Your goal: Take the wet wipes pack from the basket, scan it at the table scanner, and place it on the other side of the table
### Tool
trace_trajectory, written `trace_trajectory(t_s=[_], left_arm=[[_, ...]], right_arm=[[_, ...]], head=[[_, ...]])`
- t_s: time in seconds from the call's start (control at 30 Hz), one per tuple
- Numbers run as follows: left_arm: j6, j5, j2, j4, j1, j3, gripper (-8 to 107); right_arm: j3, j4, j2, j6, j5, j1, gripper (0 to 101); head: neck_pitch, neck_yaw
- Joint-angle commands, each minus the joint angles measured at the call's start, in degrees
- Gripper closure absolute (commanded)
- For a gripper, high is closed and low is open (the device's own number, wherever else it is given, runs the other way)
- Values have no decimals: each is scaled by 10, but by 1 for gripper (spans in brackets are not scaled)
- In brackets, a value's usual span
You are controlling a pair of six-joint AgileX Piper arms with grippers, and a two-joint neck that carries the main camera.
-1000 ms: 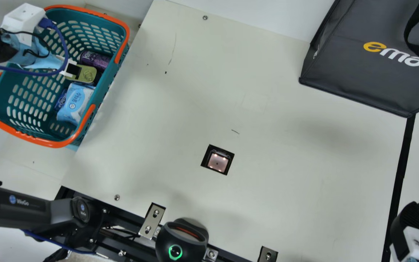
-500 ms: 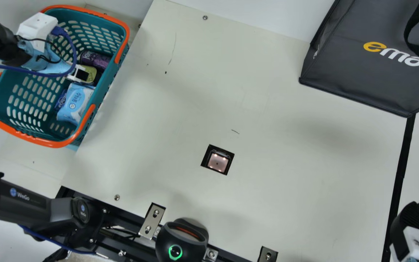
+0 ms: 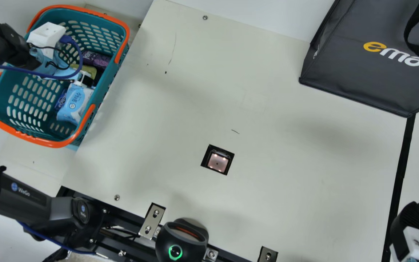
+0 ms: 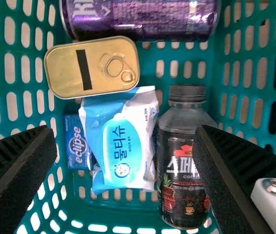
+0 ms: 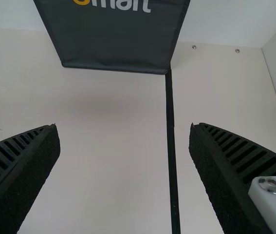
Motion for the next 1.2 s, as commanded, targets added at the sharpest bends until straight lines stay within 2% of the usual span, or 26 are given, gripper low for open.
trace_trajectory(t_s=[0.0, 0.67, 0.93, 1.17], left_arm=[[-11, -2, 4, 2, 1, 2, 9], [-194, -43, 21, 28, 16, 37, 9], [-215, -43, 26, 19, 13, 37, 9], [-194, -22, 40, -11, 10, 18, 9]], right_arm=[[0, 0, 0, 0, 0, 0, 6], [0, 0, 0, 0, 0, 0, 6], [0, 0, 0, 0, 0, 0, 6], [0, 0, 0, 0, 0, 0, 6]], head=[[-17, 2], [-17, 2], [-17, 2], [-17, 2]])
